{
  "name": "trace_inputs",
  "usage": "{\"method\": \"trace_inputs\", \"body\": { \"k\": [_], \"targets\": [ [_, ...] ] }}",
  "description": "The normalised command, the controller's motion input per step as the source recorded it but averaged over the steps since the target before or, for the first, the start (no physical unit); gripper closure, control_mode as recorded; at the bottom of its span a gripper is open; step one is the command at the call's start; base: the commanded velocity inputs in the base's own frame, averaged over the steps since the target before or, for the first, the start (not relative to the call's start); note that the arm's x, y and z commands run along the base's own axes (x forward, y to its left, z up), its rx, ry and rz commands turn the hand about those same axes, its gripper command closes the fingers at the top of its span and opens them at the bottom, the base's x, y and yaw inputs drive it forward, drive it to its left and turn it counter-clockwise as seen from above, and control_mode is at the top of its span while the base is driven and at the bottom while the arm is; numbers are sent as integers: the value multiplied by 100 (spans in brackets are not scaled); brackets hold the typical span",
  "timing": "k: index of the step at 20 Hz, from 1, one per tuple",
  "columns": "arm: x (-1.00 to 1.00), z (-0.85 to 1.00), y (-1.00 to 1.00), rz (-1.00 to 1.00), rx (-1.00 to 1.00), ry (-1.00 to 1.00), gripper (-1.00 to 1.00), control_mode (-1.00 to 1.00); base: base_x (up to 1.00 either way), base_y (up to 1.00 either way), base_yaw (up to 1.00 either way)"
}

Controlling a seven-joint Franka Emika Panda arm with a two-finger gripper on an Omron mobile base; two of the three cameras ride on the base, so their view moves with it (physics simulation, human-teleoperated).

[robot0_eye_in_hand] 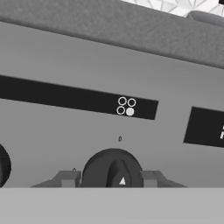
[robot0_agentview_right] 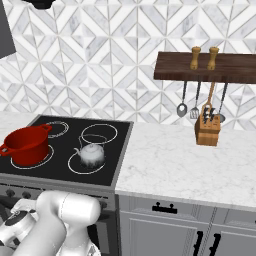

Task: Pick the kettle from the counter and place it on a stove burner. Then turn the burner on.

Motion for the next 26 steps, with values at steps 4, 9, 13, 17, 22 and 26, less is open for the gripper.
{"method": "trace_inputs", "body": {
  "k": [4, 9, 13, 17, 22, 26],
  "targets": [
    [10, 1, 0, 0, 0, 8, 100, -100, 0, 0, 0],
    [0, 2, 0, 5, -3, 8, 100, -100, 0, 0, 0],
    [0, 0, 0, 13, -21, 2, 100, -100, 0, 0, 0],
    [0, 0, -1, 16, -30, 0, 100, -100, 0, 0, 0],
    [0, 0, -1, 18, -35, 0, 100, -100, 0, 0, 0],
    [0, 0, -1, 21, -37, 1, 100, -100, 0, 0, 0]
  ]
}}
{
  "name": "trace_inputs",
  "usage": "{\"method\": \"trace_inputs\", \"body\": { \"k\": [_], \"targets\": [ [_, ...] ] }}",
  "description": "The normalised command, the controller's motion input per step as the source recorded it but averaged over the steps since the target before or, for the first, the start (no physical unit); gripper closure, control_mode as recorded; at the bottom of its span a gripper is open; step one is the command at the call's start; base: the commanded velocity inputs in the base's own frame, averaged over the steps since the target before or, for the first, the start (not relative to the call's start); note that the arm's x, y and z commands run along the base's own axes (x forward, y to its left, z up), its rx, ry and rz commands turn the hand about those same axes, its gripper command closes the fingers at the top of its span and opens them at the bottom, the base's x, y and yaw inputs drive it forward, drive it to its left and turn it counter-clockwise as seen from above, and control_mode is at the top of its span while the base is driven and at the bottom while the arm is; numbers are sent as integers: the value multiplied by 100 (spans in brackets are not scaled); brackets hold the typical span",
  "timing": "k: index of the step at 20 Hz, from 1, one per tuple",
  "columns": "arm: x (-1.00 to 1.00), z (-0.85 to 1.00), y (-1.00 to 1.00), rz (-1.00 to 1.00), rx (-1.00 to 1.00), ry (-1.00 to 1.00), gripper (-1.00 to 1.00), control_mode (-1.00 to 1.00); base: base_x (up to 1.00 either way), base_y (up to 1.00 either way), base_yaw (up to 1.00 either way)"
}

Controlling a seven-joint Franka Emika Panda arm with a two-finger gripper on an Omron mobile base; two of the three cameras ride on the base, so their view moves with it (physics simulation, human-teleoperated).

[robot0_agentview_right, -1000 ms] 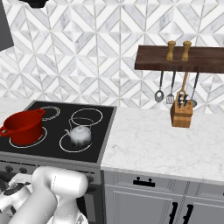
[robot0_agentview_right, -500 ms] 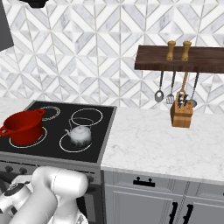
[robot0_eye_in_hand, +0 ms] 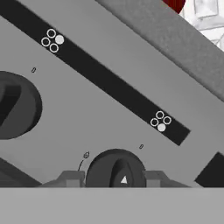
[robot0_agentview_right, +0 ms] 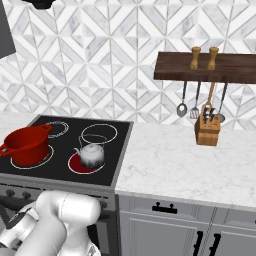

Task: Pick the kettle from the counter and place it on a stove burner. Then turn the burner on.

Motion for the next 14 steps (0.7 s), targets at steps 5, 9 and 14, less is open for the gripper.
{"method": "trace_inputs", "body": {
  "k": [5, 9, 14],
  "targets": [
    [0, 0, -1, 24, -37, 2, 100, -100, 0, 0, 0],
    [-1, 0, 0, 24, -32, 0, 100, -100, 0, 0, 0],
    [0, 0, 0, 4, -7, 0, 100, -100, 0, 0, 0]
  ]
}}
